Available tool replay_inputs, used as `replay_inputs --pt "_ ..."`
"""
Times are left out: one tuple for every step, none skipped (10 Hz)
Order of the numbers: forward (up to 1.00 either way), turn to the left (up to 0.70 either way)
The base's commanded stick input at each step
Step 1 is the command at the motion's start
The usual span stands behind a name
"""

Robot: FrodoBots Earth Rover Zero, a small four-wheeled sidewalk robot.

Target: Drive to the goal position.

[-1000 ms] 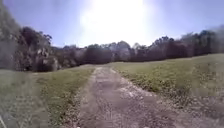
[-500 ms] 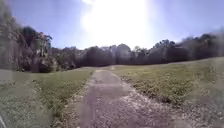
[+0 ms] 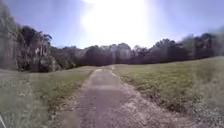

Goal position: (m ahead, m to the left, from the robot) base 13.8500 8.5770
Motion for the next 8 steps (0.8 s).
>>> replay_inputs --pt "0.70 0.00" --pt "0.70 0.00" --pt "0.70 0.00" --pt "0.70 0.00" --pt "0.70 0.00" --pt "0.70 0.00" --pt "0.70 0.00" --pt "0.70 0.00"
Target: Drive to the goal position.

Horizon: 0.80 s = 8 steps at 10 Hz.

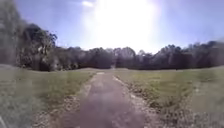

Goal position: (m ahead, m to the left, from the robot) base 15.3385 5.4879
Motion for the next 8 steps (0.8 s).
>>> replay_inputs --pt "0.70 0.00" --pt "0.70 0.00" --pt "0.70 0.00" --pt "0.70 0.00" --pt "0.70 0.00" --pt "0.70 0.00" --pt "0.70 0.00" --pt "0.70 0.00"
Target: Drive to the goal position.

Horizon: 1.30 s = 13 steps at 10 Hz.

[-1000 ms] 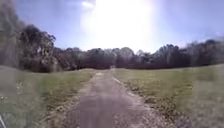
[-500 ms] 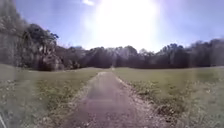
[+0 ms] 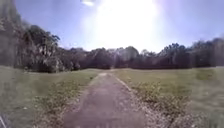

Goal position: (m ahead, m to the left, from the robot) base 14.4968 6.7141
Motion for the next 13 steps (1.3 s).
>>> replay_inputs --pt "0.70 0.00" --pt "0.70 0.00" --pt "0.70 0.00" --pt "0.70 0.00" --pt "0.70 0.00" --pt "0.70 0.00" --pt "0.70 0.00" --pt "0.70 0.00" --pt "0.70 0.00" --pt "0.70 0.00" --pt "0.70 0.00" --pt "0.70 0.00" --pt "0.70 0.00"
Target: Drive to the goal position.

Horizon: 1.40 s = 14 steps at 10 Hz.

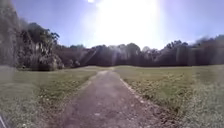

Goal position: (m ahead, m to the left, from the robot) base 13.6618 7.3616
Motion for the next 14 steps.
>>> replay_inputs --pt "0.70 0.00" --pt "0.70 0.00" --pt "0.70 0.00" --pt "0.70 0.00" --pt "0.70 0.00" --pt "0.70 0.00" --pt "0.70 0.00" --pt "0.70 0.00" --pt "0.70 0.00" --pt "0.70 0.03" --pt "0.70 0.20" --pt "0.70 0.00" --pt "0.70 0.00" --pt "0.70 0.00"
